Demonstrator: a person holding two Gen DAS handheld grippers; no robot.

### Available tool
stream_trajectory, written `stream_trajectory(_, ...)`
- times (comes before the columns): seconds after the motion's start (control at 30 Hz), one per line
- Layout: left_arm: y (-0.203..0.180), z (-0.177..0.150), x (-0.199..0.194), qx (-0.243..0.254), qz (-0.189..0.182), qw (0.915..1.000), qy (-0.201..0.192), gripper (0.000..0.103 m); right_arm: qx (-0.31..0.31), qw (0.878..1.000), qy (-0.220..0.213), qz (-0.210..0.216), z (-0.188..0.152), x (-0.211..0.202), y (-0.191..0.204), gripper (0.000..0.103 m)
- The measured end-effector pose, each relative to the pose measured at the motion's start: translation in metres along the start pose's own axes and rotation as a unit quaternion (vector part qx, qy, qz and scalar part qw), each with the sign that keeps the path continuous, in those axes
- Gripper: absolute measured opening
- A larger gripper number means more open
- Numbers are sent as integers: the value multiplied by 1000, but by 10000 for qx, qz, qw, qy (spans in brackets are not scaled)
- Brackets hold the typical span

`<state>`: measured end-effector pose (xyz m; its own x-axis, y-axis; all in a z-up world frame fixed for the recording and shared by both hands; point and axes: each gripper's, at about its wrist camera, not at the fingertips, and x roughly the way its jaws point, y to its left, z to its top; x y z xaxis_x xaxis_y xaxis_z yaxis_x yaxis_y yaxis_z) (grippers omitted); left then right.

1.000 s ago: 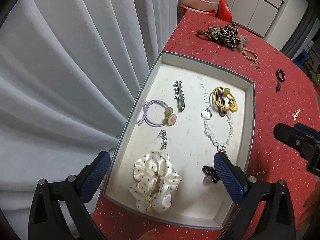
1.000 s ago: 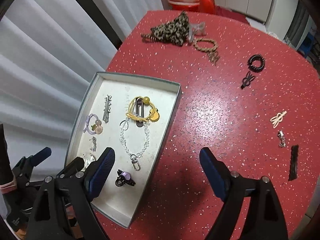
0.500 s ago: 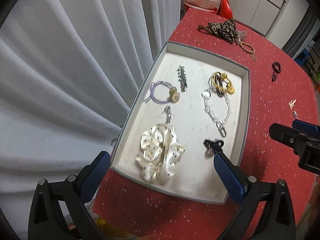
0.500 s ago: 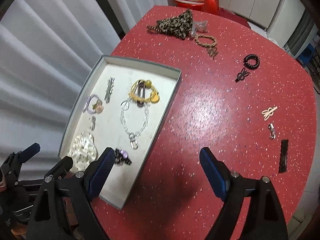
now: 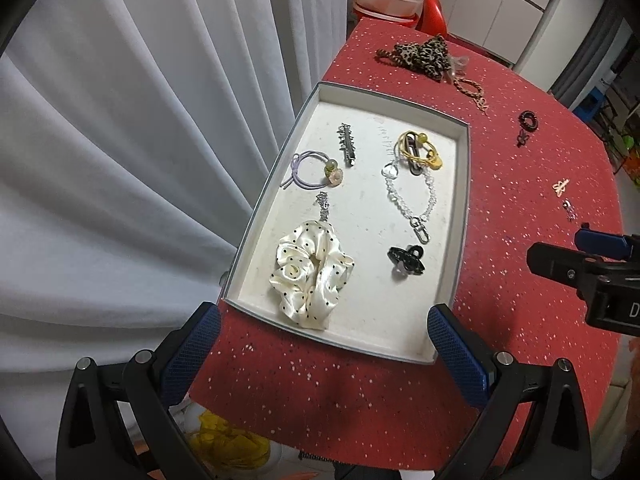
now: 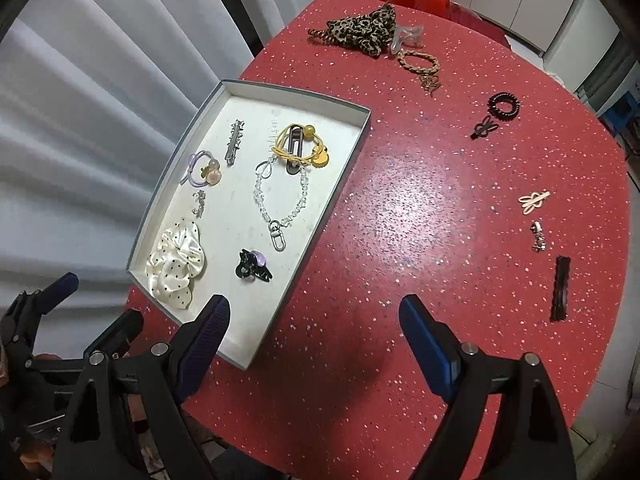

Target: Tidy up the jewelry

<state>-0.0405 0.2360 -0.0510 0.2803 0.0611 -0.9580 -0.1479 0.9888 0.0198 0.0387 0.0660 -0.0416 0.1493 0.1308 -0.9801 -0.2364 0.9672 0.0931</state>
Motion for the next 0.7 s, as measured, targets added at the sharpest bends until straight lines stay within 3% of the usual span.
stream_trajectory(0.37, -8, -12, -31, -21, 48, 10000, -42, 103, -42, 9996, -240, -113, -12, -36, 0, 89)
stream_trajectory(0.7, -4, -6, -66, -268, 116, 9987, -421, 103, -213, 9970, -714, -225, -12, -72, 6, 89)
